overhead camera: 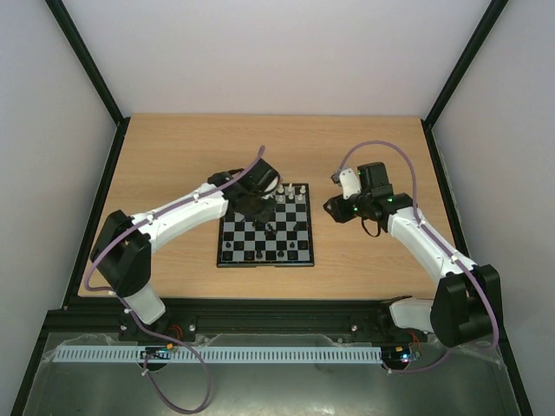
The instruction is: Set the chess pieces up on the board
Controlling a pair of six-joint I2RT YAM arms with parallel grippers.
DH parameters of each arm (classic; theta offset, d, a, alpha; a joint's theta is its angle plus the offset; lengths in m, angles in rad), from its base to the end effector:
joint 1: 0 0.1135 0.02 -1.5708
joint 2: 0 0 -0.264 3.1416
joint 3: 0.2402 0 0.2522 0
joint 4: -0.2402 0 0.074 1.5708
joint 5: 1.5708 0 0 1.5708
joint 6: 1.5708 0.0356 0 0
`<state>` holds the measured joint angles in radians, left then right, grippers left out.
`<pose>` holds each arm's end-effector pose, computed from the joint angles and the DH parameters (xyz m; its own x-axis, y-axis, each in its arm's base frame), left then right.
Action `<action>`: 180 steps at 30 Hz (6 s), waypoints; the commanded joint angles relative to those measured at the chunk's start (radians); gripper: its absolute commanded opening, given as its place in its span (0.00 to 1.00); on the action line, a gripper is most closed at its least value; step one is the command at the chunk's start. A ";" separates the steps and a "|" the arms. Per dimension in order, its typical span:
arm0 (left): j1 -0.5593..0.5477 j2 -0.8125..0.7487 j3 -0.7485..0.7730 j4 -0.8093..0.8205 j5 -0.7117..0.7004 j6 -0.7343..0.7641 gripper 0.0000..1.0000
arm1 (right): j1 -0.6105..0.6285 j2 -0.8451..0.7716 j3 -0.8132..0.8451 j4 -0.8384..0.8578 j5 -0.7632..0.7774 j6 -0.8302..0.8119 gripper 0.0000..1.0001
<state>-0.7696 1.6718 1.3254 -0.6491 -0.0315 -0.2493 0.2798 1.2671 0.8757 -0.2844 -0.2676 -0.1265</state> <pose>0.2572 -0.2476 0.2575 -0.7525 0.3857 -0.5338 0.5134 0.8512 -0.1086 0.2616 0.0850 0.2597 -0.5378 -0.2811 -0.7948 -0.5367 0.8412 0.0656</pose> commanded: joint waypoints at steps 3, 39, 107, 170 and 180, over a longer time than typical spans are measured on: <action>-0.130 0.064 0.125 -0.081 0.025 0.071 0.09 | -0.117 0.017 0.026 -0.010 -0.018 0.054 0.48; -0.337 0.414 0.314 -0.182 0.032 0.143 0.10 | -0.150 -0.020 0.021 -0.015 -0.032 0.037 0.48; 0.234 -0.321 -0.300 0.258 -0.079 0.003 0.54 | 0.294 0.413 0.293 -0.227 0.080 -0.175 0.44; 0.396 -0.345 -0.306 0.262 -0.054 -0.077 0.54 | 0.442 0.455 0.436 -0.332 0.111 -0.140 0.12; 0.498 -0.390 -0.320 0.287 -0.069 -0.137 0.54 | 0.654 0.512 0.577 -0.395 0.117 -0.177 0.12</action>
<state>-0.3061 1.3197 1.0126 -0.3866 -0.0937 -0.3466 0.8776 1.7466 1.3891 -0.5903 -0.1516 -0.2775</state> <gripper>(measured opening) 0.538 0.162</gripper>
